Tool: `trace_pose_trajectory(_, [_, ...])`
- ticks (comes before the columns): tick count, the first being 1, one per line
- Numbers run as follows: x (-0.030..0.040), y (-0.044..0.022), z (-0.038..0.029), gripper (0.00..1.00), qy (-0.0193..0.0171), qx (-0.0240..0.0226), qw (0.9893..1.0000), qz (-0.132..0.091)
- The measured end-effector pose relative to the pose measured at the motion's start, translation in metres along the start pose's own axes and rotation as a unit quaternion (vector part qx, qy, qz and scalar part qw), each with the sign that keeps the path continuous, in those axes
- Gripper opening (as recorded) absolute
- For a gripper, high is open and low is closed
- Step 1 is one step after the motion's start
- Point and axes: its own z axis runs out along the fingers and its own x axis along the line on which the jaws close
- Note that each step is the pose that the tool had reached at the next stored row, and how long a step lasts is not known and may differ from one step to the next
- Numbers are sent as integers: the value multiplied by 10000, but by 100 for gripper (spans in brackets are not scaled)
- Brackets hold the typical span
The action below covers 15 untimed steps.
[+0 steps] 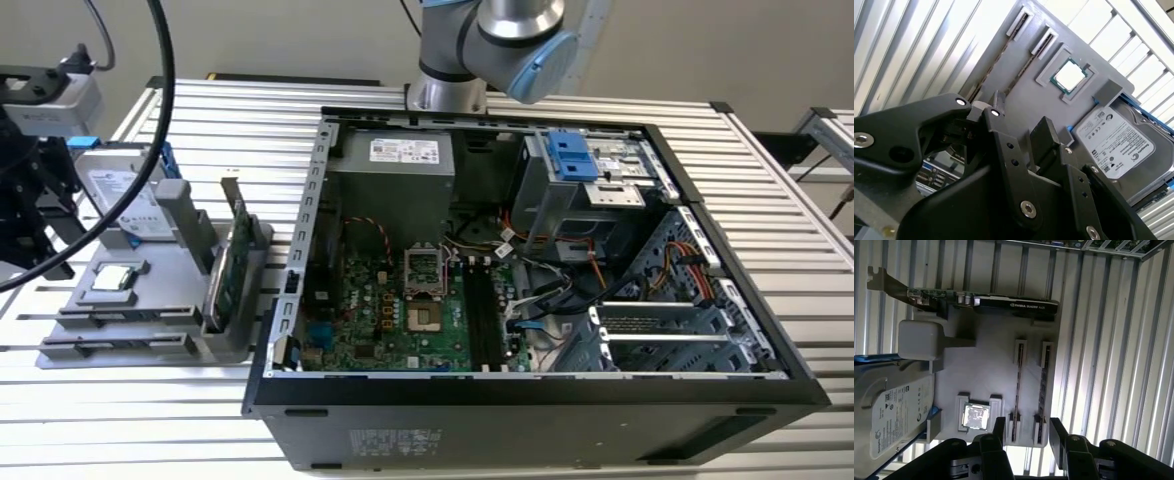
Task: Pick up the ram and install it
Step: 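Pick up the ram and move it above insertion slot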
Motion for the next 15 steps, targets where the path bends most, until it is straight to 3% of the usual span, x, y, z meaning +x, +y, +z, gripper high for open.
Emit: trace_pose_trajectory(15, [-3,1,42,100,0,-1,10000,0])
